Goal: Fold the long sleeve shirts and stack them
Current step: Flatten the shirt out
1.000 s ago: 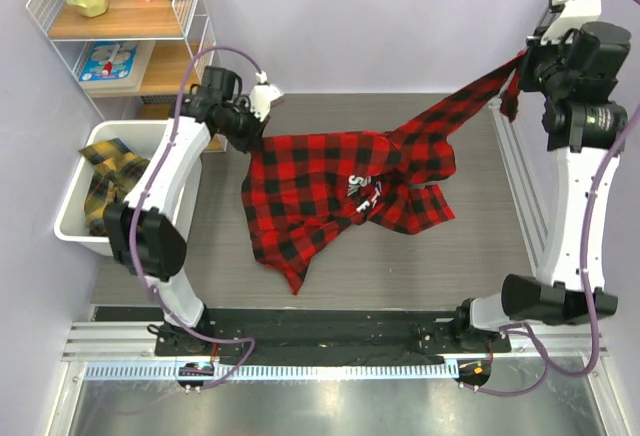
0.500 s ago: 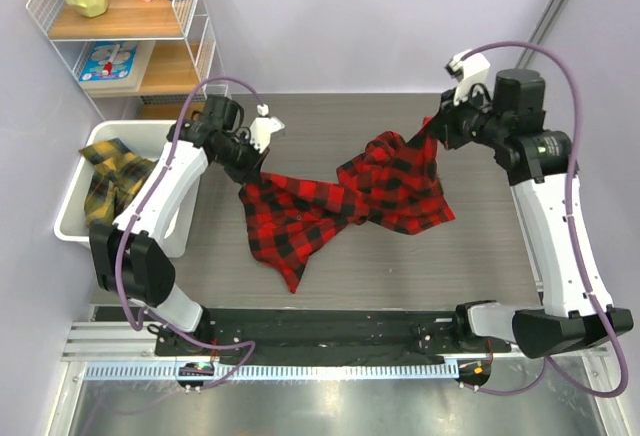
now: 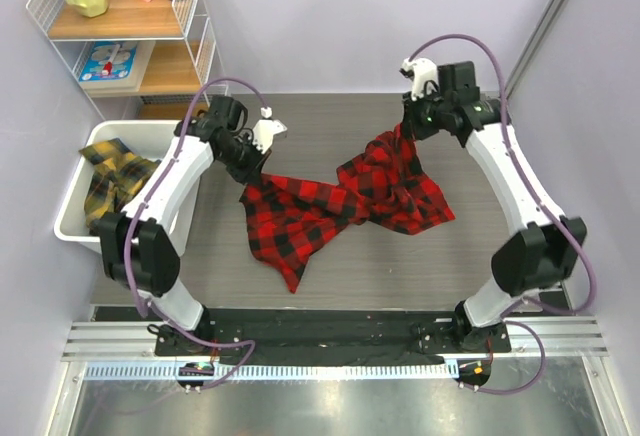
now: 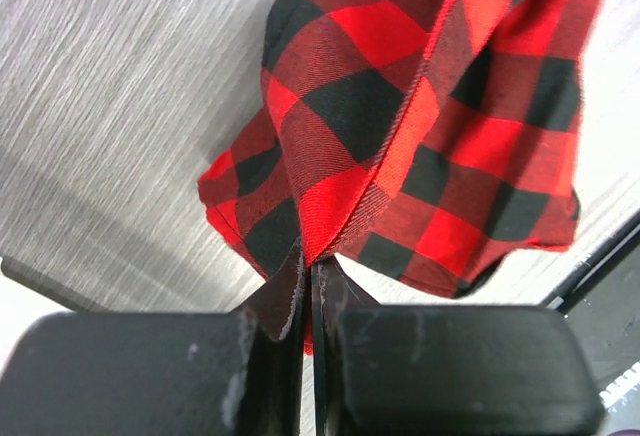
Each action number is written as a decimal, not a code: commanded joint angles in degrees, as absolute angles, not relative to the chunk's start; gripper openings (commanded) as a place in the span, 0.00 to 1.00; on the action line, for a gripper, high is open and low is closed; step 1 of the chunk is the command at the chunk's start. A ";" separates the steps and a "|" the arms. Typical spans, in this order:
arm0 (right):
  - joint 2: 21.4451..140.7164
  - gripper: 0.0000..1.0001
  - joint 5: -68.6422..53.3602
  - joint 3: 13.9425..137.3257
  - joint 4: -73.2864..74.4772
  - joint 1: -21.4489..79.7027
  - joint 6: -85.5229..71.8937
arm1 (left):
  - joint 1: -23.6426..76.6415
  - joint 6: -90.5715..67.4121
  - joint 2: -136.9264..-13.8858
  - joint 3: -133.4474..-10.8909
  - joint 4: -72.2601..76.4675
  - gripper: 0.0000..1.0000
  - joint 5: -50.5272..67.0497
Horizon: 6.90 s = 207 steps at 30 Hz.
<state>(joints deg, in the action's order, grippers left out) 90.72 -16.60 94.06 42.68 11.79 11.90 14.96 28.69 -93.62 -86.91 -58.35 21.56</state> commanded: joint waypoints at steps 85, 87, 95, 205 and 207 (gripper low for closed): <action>73.92 0.74 -7.21 41.04 6.86 19.60 43.33 | 12.39 29.97 -103.98 -93.16 -61.17 0.00 21.36; 71.82 0.48 -6.16 41.57 7.38 19.60 42.71 | 12.13 29.88 -103.80 -93.43 -60.82 0.00 21.44; 61.44 0.01 -3.96 50.44 19.23 18.81 42.45 | 11.87 27.69 -103.01 -101.07 -61.43 0.00 23.29; 102.45 0.52 -22.32 97.97 55.93 -0.90 20.67 | 26.37 33.51 -92.27 -71.24 -55.21 0.44 12.58; 111.04 0.54 -19.97 108.42 54.32 1.91 16.18 | 26.02 32.00 -97.10 -75.56 -52.48 0.48 11.87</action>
<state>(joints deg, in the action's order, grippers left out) 97.97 -20.27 94.70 62.54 -2.87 27.00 26.50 34.76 -93.21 -66.39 -58.57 10.33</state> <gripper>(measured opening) 0.525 0.445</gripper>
